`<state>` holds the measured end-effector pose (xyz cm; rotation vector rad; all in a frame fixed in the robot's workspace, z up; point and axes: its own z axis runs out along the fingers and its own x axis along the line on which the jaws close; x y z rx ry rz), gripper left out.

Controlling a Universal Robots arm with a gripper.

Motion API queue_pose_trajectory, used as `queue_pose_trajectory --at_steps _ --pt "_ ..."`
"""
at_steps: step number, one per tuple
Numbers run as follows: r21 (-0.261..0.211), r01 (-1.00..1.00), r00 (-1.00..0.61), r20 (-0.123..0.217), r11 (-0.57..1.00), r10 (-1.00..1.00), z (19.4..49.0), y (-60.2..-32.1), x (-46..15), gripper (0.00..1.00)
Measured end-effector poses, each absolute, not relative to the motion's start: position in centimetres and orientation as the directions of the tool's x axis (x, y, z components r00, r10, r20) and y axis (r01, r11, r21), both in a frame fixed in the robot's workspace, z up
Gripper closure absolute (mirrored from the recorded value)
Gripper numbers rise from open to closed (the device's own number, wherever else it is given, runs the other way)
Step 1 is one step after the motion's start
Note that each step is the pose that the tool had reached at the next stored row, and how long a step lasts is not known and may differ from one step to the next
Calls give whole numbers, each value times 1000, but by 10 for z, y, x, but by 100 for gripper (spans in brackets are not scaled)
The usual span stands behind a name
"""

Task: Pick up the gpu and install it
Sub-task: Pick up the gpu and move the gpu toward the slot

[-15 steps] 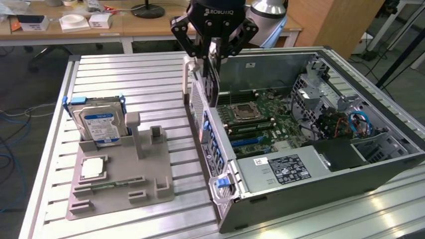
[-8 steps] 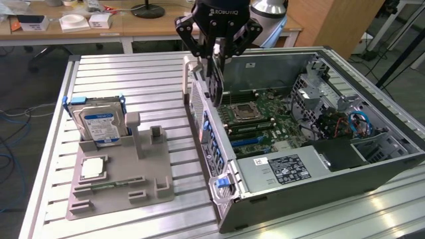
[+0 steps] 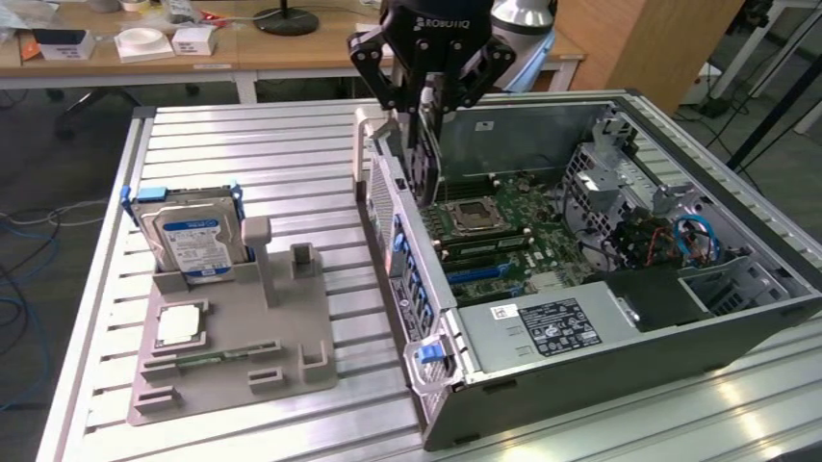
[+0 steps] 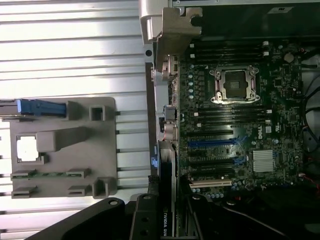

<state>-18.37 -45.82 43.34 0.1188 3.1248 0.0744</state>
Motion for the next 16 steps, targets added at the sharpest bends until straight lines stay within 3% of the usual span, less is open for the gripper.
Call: queue_pose_trajectory --at_steps 16 --pt "48 76 -997 -12 996 76 433 -458 -170 74"
